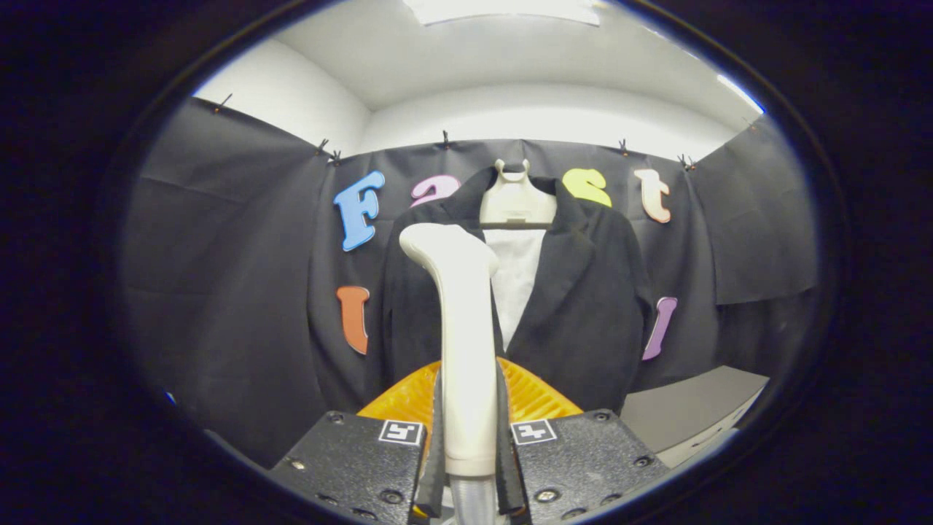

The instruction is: Iron the clothes twice with a garment steamer, once on the left side and once on the right side.

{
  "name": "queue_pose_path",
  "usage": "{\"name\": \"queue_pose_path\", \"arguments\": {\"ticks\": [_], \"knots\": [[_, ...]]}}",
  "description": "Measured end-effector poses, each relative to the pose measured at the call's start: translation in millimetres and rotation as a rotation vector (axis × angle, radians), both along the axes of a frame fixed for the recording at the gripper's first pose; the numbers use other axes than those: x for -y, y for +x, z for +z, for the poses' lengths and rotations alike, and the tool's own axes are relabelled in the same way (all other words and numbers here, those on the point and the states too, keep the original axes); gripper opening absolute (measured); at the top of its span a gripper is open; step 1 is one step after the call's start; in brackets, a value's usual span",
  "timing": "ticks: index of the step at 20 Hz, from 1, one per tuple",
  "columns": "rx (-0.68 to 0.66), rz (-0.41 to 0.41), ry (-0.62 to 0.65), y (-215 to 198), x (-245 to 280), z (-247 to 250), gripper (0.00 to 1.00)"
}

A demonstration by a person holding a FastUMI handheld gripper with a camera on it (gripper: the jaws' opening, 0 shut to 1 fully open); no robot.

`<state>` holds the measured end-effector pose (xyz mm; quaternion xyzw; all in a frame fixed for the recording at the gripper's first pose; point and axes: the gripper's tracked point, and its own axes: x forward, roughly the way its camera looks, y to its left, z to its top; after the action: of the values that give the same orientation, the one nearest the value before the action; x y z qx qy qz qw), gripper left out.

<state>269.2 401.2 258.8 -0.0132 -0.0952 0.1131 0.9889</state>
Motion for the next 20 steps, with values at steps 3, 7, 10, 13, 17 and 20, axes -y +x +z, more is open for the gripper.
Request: {"name": "queue_pose_path", "arguments": {"ticks": [3, 7, 10, 13, 17, 20], "knots": [[0.037, -0.026, -0.017, 17.0, -11.4, 15.3, 0.31], [-0.034, -0.031, -0.059, 29.9, -23.4, -18.6, 0.31], [-0.058, -0.043, -0.094, 26.5, -22.6, -60.1, 0.31], [-0.094, -0.05, -0.119, 20.6, -18.1, -95.1, 0.31], [-0.133, -0.056, -0.139, 11.9, -10.7, -131.1, 0.31], [-0.158, -0.05, -0.15, 6.3, -7.8, -150.4, 0.31]]}}
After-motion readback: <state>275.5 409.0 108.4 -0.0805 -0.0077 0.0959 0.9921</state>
